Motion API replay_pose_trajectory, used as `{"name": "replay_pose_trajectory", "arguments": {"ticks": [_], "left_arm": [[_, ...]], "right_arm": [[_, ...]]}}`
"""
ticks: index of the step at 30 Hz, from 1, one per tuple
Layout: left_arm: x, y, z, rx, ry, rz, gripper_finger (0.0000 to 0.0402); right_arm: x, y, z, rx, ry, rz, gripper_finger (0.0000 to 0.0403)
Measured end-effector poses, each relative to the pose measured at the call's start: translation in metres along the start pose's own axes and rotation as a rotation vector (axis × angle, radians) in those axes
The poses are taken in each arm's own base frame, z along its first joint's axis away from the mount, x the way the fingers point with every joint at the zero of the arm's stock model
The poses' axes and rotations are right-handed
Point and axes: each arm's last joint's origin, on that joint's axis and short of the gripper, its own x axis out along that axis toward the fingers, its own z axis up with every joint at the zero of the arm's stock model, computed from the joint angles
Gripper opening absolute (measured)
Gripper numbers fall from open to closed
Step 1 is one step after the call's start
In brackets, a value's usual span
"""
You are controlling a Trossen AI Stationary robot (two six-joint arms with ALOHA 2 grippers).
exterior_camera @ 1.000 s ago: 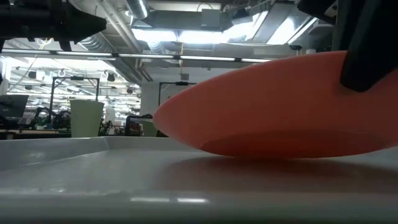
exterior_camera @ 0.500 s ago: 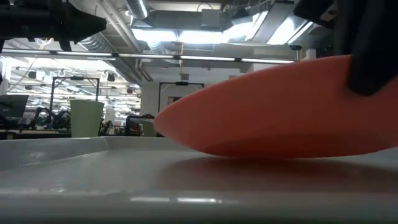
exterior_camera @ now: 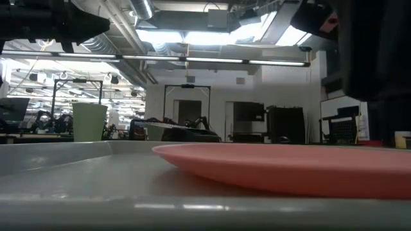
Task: Pick and place plate/cup/fork/spoon on tray
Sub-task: Put the cup on the serving tray
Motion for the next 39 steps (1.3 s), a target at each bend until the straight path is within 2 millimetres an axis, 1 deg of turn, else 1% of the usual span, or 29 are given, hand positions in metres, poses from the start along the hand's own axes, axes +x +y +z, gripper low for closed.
{"name": "replay_pose_trajectory", "arguments": {"ticks": [6,9,12,16,19,22,25,29,33,35,38,39], "left_arm": [[0.000,0.000,0.000,0.000,0.000,0.000,0.0085],[0.000,0.000,0.000,0.000,0.000,0.000,0.0085],[0.000,0.000,0.000,0.000,0.000,0.000,0.0085],[0.000,0.000,0.000,0.000,0.000,0.000,0.0085],[0.000,0.000,0.000,0.000,0.000,0.000,0.0085],[0.000,0.000,0.000,0.000,-0.001,-0.003,0.0085],[0.000,0.000,0.000,-0.004,-0.001,-0.006,0.0085],[0.000,0.000,0.000,-0.008,-0.003,-0.002,0.0085],[0.000,0.001,0.001,-0.012,0.002,0.030,0.0085],[0.000,0.001,0.001,-0.012,0.001,0.027,0.0085],[0.000,0.001,0.001,-0.013,0.000,0.021,0.0085],[0.000,0.001,0.001,-0.013,0.000,0.021,0.0085]], "right_arm": [[0.000,-0.001,0.001,0.000,-0.003,0.001,0.0088],[0.000,0.000,0.004,0.058,-0.045,-0.003,0.0088],[0.000,0.002,0.010,0.081,-0.102,0.020,0.0088],[0.000,0.006,0.017,0.077,-0.155,0.075,0.0088],[0.000,0.002,0.019,0.070,-0.169,0.038,0.0088],[0.002,-0.015,0.016,0.013,-0.107,-0.102,0.0088],[-0.001,-0.042,0.012,0.000,-0.030,-0.340,0.0088],[-0.005,-0.081,0.020,0.155,-0.039,-0.606,0.0088],[-0.006,-0.112,0.029,0.347,-0.069,-0.732,0.0088],[-0.009,-0.126,0.030,0.389,-0.039,-0.795,0.0088],[-0.018,-0.148,0.027,0.399,0.021,-0.956,0.0088],[-0.018,-0.154,0.029,0.407,0.007,-0.960,0.0088]]}}
